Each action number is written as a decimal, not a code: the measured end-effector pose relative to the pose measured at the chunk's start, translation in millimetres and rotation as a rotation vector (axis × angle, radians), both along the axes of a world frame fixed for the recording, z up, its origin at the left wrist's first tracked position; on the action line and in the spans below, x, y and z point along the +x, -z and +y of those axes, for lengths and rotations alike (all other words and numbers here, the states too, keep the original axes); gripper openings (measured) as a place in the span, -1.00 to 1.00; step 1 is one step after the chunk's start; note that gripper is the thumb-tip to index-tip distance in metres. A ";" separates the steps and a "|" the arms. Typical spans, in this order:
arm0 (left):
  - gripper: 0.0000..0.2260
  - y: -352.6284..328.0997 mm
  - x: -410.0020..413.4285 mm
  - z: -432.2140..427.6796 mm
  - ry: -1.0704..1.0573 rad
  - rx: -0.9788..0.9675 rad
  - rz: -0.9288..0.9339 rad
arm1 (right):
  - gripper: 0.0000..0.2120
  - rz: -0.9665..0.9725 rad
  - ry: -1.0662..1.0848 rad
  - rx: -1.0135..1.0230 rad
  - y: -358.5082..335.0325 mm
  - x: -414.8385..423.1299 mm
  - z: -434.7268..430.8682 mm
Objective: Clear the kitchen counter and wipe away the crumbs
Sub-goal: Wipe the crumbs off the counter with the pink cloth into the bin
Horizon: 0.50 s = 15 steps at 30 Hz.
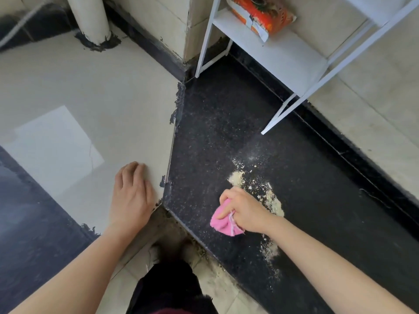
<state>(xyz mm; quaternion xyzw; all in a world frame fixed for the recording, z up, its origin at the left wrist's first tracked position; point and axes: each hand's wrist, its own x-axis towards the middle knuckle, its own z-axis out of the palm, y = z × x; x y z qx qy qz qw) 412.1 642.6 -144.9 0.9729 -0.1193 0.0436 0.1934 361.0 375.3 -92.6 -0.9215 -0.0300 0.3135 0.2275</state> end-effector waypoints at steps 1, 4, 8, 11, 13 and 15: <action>-0.64 -0.9 0.6 -5.5 -0.022 -0.030 0.022 | -0.62 0.028 0.055 0.057 -6.0 -2.4 -8.8; -0.60 -5.9 2.8 -40.8 -0.039 -0.136 0.109 | -0.69 -0.027 0.399 0.361 -30.4 13.0 -27.0; -0.57 -8.4 1.8 -79.7 -0.101 -0.091 0.227 | -0.54 -0.294 0.525 0.335 -37.0 85.8 -47.8; -0.56 -2.6 4.4 -85.6 -0.144 -0.040 0.204 | -0.59 -0.389 0.426 0.077 -15.9 143.1 -63.2; -0.55 1.9 7.7 -87.2 -0.165 -0.045 0.188 | -0.61 -0.392 0.340 -0.099 5.3 158.4 -68.0; -0.55 4.0 10.0 -88.8 -0.184 -0.062 0.184 | -0.67 -0.393 0.296 -0.095 18.9 148.8 -66.2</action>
